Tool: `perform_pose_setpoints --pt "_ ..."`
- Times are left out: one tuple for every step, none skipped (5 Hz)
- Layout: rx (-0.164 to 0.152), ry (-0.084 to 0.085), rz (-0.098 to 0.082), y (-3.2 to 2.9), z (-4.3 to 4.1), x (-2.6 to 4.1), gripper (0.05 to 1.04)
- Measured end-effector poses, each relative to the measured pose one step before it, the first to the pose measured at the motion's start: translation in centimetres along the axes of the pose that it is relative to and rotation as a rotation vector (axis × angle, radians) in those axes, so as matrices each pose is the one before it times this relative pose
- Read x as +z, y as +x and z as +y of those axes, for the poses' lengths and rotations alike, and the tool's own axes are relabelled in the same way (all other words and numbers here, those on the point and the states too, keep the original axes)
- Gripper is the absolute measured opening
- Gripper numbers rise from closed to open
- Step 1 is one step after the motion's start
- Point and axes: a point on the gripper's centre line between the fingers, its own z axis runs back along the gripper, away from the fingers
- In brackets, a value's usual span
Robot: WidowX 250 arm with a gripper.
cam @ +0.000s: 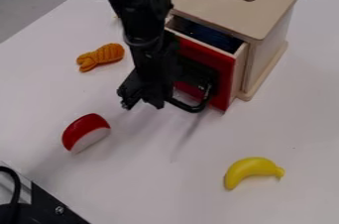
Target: Opening the drawer
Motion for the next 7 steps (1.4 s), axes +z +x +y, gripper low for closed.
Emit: perform_pose_setpoints --pt "-0.0067 -0.0032 0.0002 0.150 -0.781 -0.138 0.115" --pt "-0.0082 -0.0026 -0.0021 0.314 -1.174 0.304 0.115" --pt "-0.0069 0.0101 -0.0136 0.356 -1.025 0.922 0.115" --pt "-0.0026 0.0041 -0.0035 0.016 -0.585 0.563 0.115" --pt "-0.0006 0.0047 0.0018 -0.096 0.048 0.122 0.151" --pt "-0.0504 -0.0434 0.0167 -0.245 -0.265 -0.229 0.370" --pt "0.0078 -0.0037 0.0135 -0.260 0.333 -0.115 0.686"
